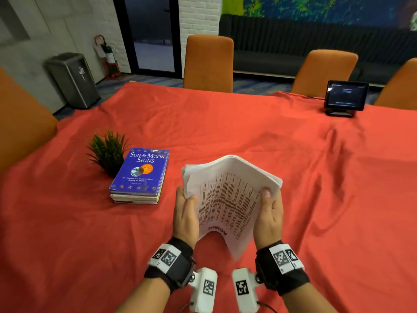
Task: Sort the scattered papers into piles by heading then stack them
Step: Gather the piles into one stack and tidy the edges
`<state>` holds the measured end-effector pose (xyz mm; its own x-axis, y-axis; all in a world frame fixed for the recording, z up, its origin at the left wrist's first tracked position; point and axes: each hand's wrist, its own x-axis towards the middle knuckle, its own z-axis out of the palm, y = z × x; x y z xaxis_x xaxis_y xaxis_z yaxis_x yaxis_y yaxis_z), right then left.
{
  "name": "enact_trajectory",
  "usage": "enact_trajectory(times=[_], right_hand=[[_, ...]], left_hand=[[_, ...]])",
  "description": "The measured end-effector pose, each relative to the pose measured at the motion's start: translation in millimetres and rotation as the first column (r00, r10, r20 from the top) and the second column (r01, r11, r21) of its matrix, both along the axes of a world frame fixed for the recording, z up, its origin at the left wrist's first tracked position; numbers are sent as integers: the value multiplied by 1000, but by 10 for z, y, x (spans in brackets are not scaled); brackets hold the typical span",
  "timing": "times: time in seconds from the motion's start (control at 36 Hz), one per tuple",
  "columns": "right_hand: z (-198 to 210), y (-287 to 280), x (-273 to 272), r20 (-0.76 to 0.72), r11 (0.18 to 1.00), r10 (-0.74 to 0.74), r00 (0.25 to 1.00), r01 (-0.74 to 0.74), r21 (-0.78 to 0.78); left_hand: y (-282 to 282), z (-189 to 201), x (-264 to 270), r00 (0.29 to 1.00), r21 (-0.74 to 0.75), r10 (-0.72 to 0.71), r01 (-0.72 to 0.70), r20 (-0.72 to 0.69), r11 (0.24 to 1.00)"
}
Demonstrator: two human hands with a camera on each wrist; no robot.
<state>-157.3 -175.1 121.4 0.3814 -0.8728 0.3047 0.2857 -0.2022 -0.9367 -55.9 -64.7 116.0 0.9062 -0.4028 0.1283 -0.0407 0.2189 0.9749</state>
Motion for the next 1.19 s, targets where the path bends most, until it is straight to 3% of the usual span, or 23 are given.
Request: enact_trajectory(times=[0.19,0.33,0.44,0.53,0.64,0.75,0.83,0.92,1.03,1.11,1.19], right_hand=[[112,-20,-154,160,1000,21,987,-23,14],[-211,-45,-298,-19,999,44,999,-44,-12],[-250,-95,-349,-70,998,60,996,-60,-11],[-105,-182,-391,-159,989,86,984,-104,-106],[289,-362,-445,-330,931,33,943,-149,-332],[769,-498,-467,-529,832,20,848,-308,-462],[964,-503,-379,-686,780,80,723,-474,-409],[976,-454,-256,-747,738,162,645,-581,-342],[787,-405,-230,-643,770,225,732,-539,-343],[579,-444,-299,-539,850,186,821,-410,-330],[363,-545,-404,-456,918,155,876,-299,-262]], left_hand=[[132,5,24,994,-59,37,-31,105,998],[219,-208,-7,997,55,-38,35,62,998],[247,-295,41,995,168,-69,57,66,984],[214,-268,100,993,216,-71,50,93,975],[189,-73,203,948,296,-156,70,278,953],[157,173,363,850,426,-299,99,434,899],[111,415,356,671,559,-478,114,566,821],[48,608,271,489,623,-548,12,679,782],[79,685,322,467,673,-592,-8,657,740],[226,573,521,477,778,-665,-66,574,625],[481,300,825,602,884,-684,-82,412,461]])
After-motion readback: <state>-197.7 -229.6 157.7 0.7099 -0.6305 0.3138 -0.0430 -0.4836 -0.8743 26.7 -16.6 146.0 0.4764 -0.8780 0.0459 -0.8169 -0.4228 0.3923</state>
